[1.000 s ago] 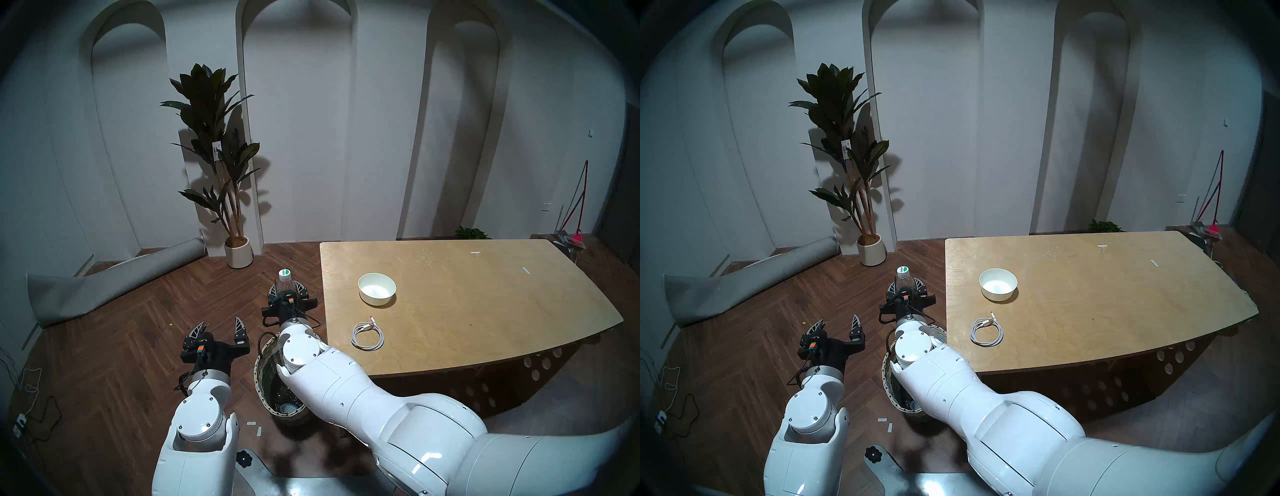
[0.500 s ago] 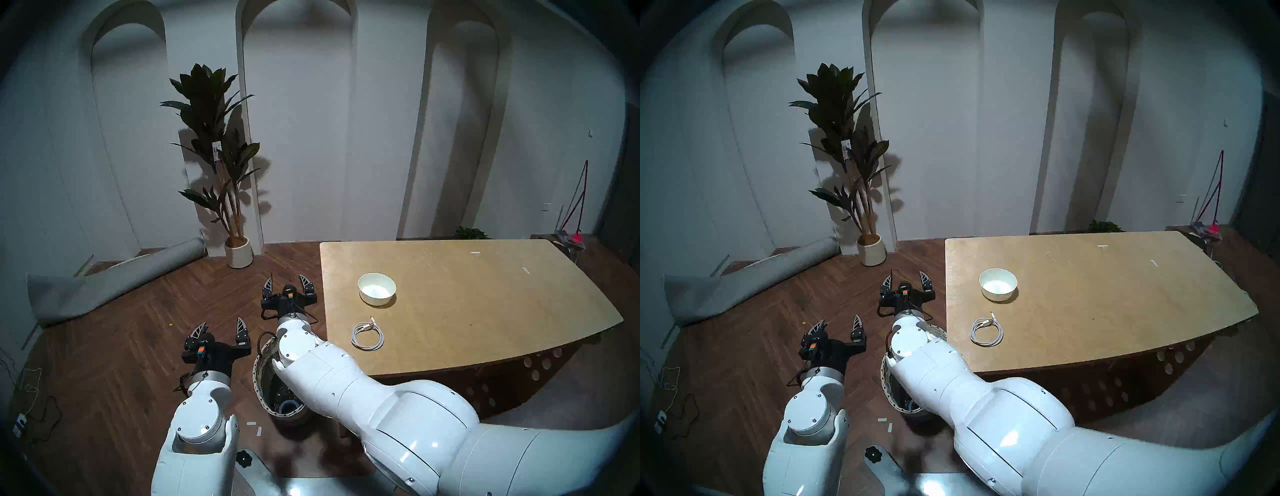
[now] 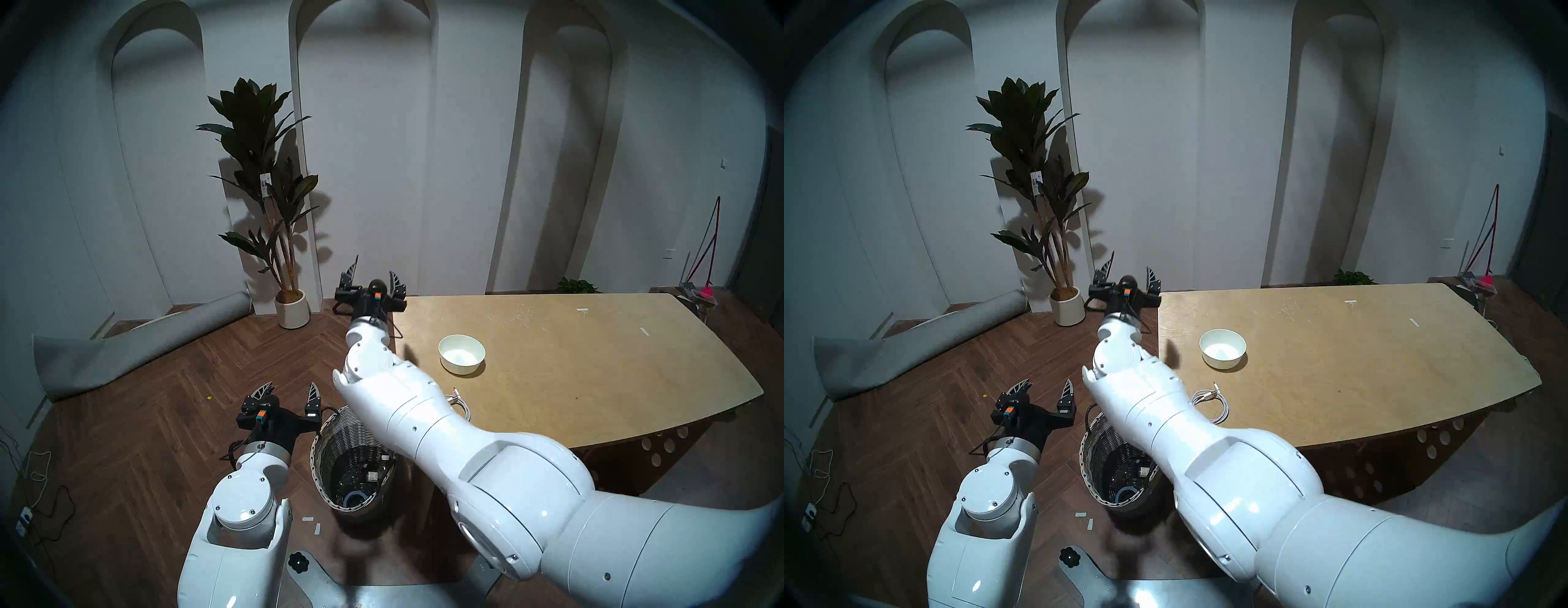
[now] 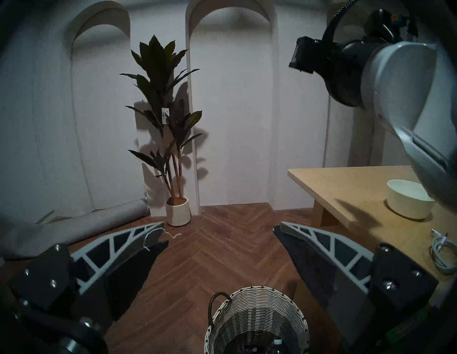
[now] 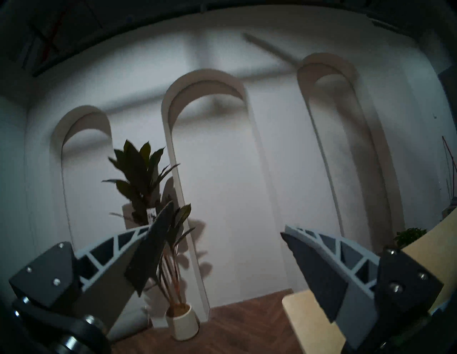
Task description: Load the items into the basket from the rear
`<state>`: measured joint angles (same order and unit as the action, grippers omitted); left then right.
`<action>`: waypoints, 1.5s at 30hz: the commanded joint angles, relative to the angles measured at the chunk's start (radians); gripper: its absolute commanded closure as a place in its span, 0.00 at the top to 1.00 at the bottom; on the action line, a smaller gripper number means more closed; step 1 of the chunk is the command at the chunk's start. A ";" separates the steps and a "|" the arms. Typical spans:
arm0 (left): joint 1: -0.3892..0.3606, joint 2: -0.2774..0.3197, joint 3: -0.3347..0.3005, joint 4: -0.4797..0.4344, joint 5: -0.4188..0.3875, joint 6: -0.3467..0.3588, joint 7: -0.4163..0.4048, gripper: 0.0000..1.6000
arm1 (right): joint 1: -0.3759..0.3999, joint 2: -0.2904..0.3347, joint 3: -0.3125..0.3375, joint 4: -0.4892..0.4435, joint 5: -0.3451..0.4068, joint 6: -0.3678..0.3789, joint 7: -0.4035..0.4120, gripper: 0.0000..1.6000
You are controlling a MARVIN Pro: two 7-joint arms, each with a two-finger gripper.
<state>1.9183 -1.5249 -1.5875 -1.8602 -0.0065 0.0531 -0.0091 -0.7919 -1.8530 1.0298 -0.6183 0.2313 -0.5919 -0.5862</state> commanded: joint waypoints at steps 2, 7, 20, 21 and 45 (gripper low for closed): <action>-0.027 0.021 0.016 -0.067 -0.027 0.035 -0.057 1.00 | 0.102 0.123 0.077 -0.066 -0.010 0.017 -0.060 1.00; -0.032 0.028 0.030 -0.078 -0.043 0.064 -0.085 1.00 | 0.102 0.175 0.117 -0.072 -0.009 0.037 -0.084 1.00; -0.083 0.036 0.079 -0.078 -0.078 0.142 -0.140 1.00 | 0.087 0.332 0.203 -0.089 -0.020 0.117 -0.126 1.00; -0.098 0.039 0.087 -0.076 -0.082 0.158 -0.149 1.00 | 0.086 0.349 0.211 -0.097 -0.022 0.130 -0.129 1.00; -0.254 0.043 0.160 -0.038 -0.117 0.294 -0.209 1.00 | 0.072 0.541 0.253 -0.132 -0.046 0.311 -0.052 1.00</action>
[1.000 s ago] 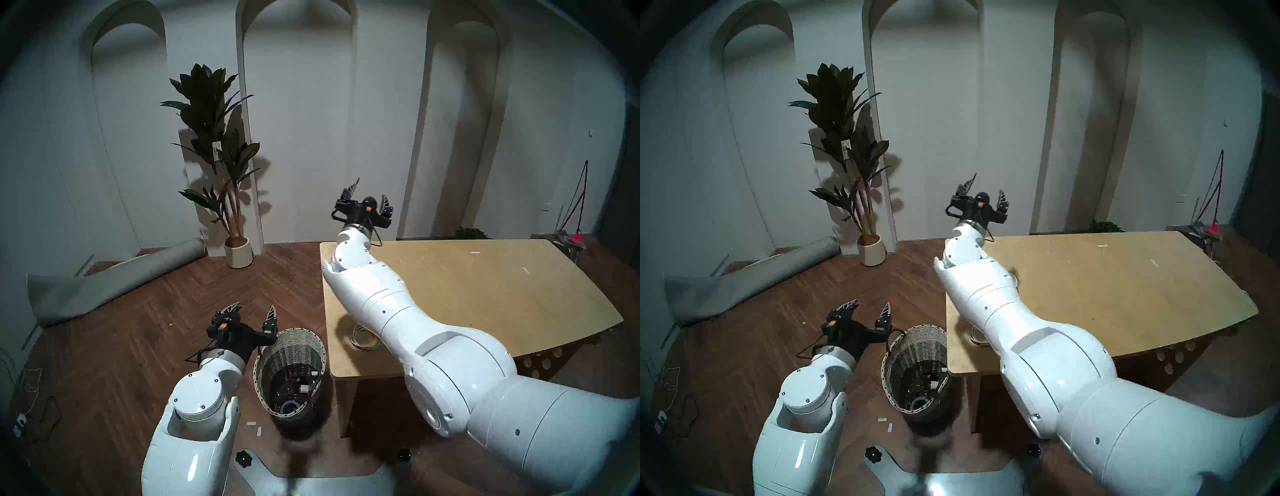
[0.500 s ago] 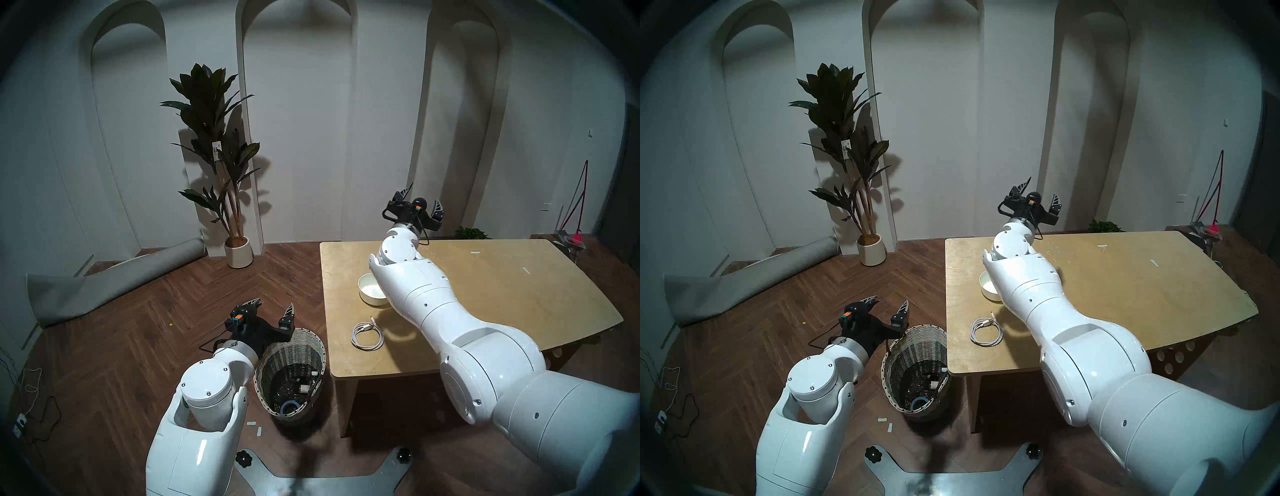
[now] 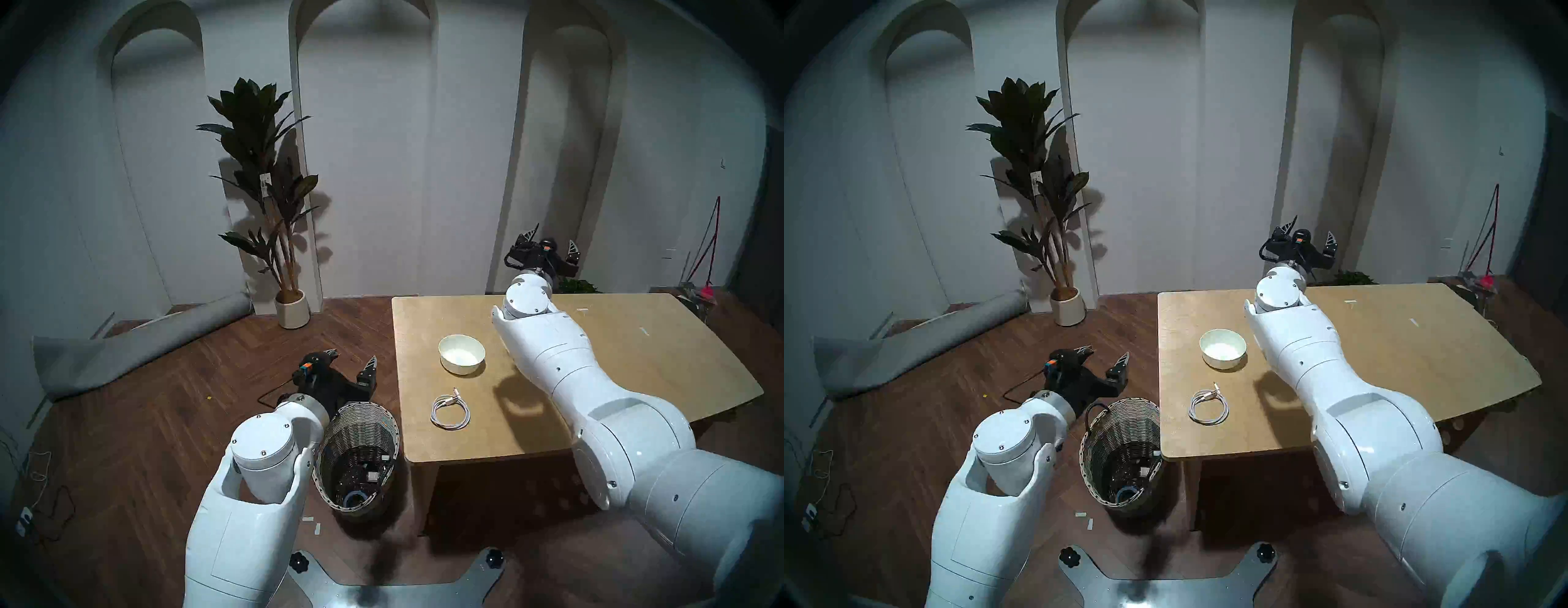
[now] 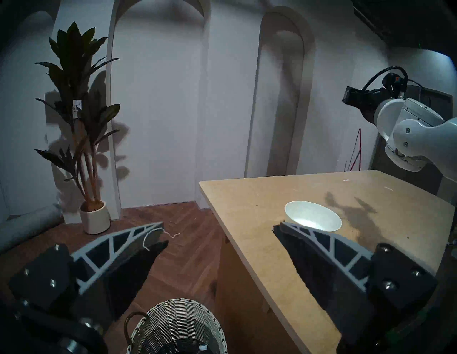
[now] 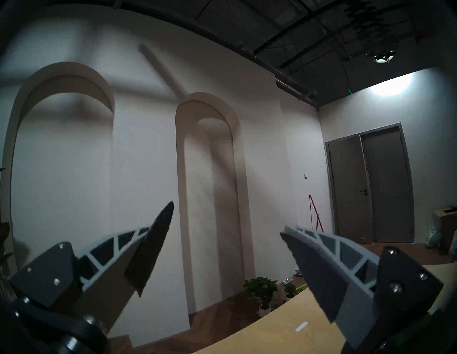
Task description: Load the items into the basket from the rear
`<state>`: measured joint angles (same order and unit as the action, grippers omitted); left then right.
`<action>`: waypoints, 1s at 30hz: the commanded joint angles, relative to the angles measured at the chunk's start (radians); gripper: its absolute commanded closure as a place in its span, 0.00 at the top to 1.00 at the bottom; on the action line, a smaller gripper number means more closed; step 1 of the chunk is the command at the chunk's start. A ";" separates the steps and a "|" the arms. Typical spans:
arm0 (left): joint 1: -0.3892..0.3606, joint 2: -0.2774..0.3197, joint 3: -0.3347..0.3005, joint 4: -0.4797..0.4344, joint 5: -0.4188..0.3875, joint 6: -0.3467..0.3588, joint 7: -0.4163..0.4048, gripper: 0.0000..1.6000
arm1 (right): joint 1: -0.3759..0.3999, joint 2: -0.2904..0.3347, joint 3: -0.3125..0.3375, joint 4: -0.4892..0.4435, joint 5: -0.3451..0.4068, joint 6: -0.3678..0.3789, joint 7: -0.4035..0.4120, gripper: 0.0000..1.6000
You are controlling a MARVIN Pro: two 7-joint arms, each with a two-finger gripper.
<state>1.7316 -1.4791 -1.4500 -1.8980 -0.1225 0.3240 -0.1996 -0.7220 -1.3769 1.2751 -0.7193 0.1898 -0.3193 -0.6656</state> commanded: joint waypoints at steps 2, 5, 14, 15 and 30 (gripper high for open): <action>-0.076 -0.003 0.031 0.006 -0.002 0.036 -0.024 1.00 | -0.005 0.077 0.010 -0.033 -0.004 0.052 0.036 1.00; -0.091 -0.004 0.045 0.016 -0.004 0.056 -0.032 1.00 | -0.017 0.093 0.015 -0.035 -0.002 0.076 0.051 1.00; -0.132 -0.003 0.089 0.060 -0.004 0.125 -0.055 1.00 | -0.063 0.125 0.021 -0.059 0.003 0.130 0.108 1.00; -0.136 -0.003 0.094 0.066 -0.003 0.132 -0.057 1.00 | -0.069 0.127 0.023 -0.062 0.006 0.133 0.114 1.00; -0.189 0.007 0.174 0.156 0.032 0.247 -0.098 1.00 | -0.110 0.194 0.038 -0.151 0.026 0.185 0.232 1.00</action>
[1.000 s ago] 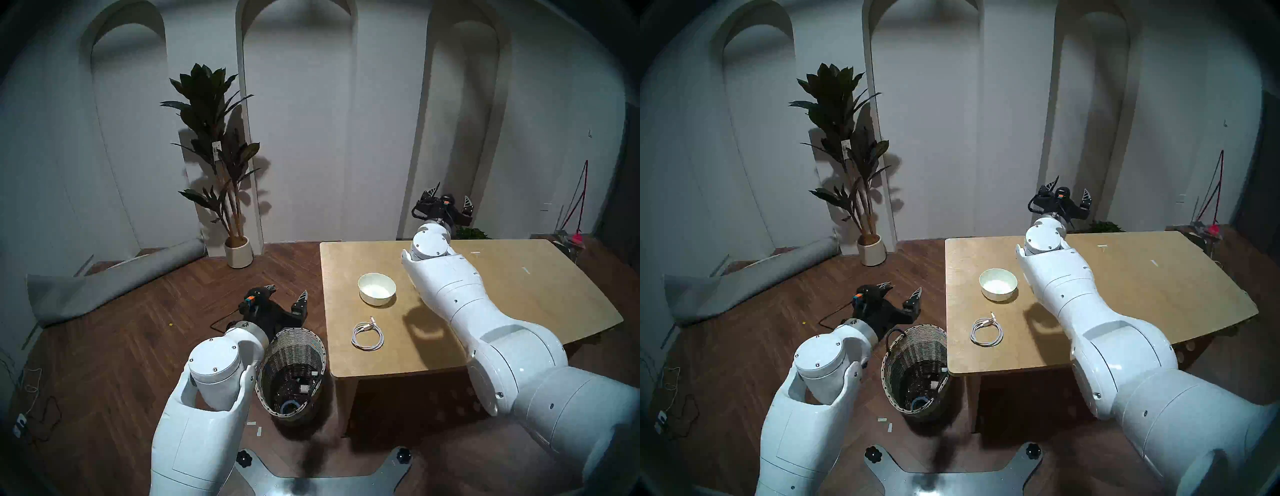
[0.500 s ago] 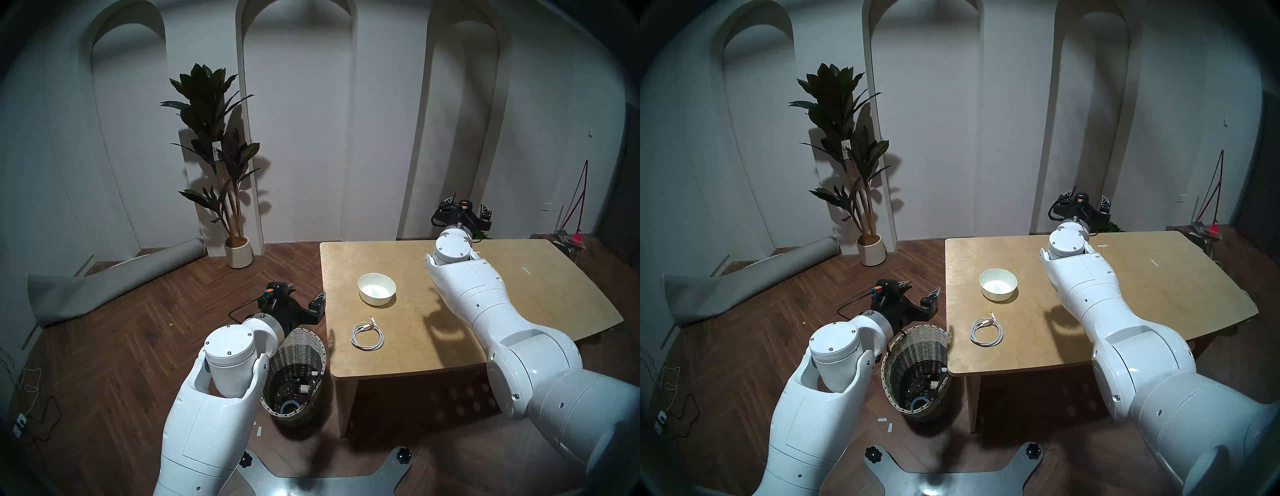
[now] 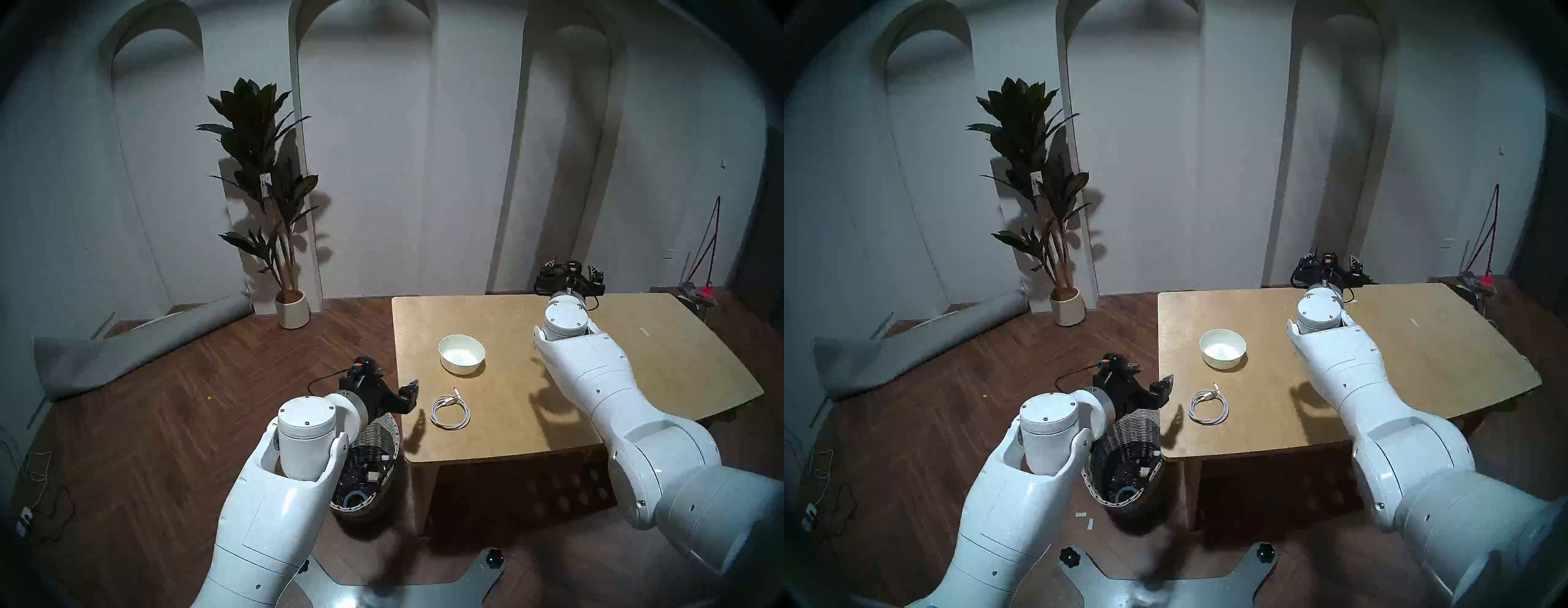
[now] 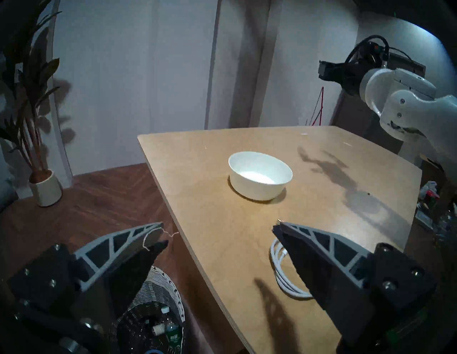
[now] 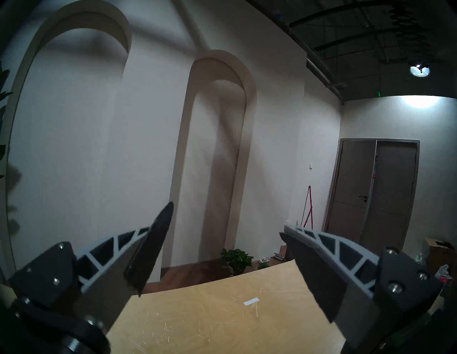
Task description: Load the items into the basket from the rear
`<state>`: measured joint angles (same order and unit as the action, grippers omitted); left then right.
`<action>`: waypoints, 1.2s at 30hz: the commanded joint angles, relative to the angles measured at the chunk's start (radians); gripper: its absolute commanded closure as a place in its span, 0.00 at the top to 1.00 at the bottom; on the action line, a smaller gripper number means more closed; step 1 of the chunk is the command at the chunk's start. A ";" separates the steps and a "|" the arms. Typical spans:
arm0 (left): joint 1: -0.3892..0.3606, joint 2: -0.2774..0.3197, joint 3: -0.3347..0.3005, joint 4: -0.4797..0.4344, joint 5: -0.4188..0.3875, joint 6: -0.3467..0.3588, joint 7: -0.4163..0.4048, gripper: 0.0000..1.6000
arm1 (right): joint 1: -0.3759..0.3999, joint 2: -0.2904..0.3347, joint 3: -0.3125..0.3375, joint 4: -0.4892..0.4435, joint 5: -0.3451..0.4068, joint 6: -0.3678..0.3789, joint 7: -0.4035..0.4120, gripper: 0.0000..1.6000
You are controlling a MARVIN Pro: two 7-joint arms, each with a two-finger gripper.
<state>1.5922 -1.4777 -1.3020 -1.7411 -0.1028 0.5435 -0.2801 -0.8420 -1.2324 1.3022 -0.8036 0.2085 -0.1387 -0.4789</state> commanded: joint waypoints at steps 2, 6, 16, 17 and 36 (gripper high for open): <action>-0.058 0.008 0.036 0.007 0.020 0.044 -0.023 1.00 | 0.012 0.071 0.019 -0.079 0.014 0.011 0.065 1.00; -0.073 0.012 0.058 0.017 0.033 0.073 -0.034 1.00 | 0.012 0.108 0.038 -0.086 0.033 0.041 0.106 1.00; -0.110 0.018 0.093 0.032 0.060 0.130 -0.052 1.00 | -0.096 0.175 0.028 -0.073 0.052 0.128 0.232 1.00; -0.118 0.019 0.096 0.035 0.064 0.138 -0.054 1.00 | -0.103 0.191 0.033 -0.080 0.054 0.129 0.246 1.00; -0.191 0.028 0.150 0.059 0.108 0.233 -0.092 1.00 | -0.172 0.343 0.036 -0.201 0.079 0.160 0.547 1.00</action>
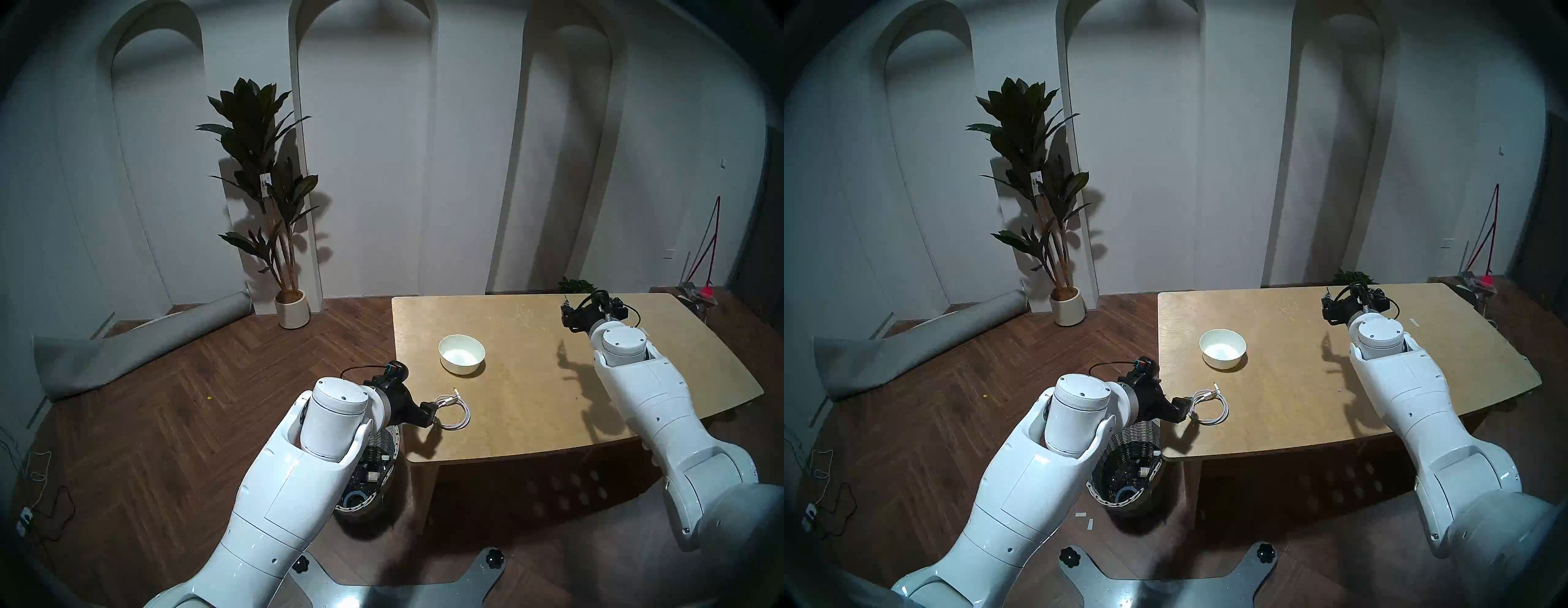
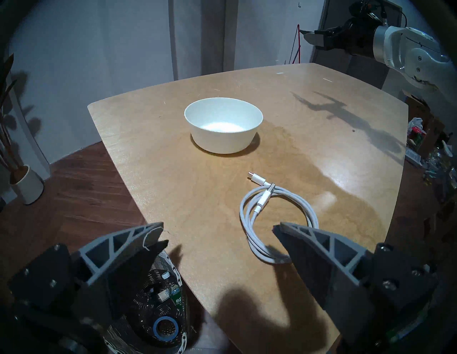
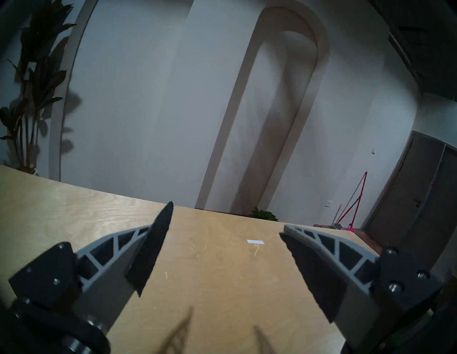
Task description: Load the items into the basket from the rear
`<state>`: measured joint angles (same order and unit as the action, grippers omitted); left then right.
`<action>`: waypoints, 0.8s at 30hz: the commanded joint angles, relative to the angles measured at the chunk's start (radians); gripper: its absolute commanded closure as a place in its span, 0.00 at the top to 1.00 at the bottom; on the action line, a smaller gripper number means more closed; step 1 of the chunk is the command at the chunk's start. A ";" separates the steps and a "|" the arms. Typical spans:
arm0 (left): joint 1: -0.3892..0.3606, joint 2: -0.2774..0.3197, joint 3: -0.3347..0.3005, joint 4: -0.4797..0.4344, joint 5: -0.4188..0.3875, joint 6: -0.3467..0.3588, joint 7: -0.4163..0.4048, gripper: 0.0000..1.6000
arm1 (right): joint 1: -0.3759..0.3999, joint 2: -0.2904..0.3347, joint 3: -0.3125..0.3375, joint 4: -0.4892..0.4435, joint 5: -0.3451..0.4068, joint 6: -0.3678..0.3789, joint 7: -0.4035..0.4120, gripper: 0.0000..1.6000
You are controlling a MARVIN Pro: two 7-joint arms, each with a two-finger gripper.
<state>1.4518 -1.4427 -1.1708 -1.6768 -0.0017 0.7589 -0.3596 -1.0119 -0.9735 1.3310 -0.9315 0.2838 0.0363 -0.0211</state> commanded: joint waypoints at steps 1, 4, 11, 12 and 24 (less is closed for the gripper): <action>-0.055 -0.008 0.026 -0.002 0.011 0.025 -0.016 1.00 | -0.006 0.093 0.008 -0.082 0.007 -0.015 0.110 1.00; -0.065 -0.009 0.044 0.010 0.021 0.041 -0.022 1.00 | -0.018 0.117 0.010 -0.105 0.013 -0.018 0.163 1.00; -0.110 -0.019 0.089 0.037 0.045 0.076 -0.037 1.00 | -0.055 0.176 0.012 -0.144 0.031 -0.016 0.293 1.00; -0.119 -0.021 0.098 0.040 0.049 0.081 -0.040 1.00 | -0.063 0.186 0.011 -0.147 0.034 -0.015 0.314 1.00; -0.231 -0.021 0.162 0.116 0.106 0.145 -0.065 1.00 | -0.137 0.278 0.011 -0.173 0.075 -0.008 0.538 1.00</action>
<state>1.3190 -1.4575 -1.0268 -1.5783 0.0790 0.8826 -0.4145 -1.1195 -0.7711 1.3330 -1.0693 0.3328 0.0311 0.4235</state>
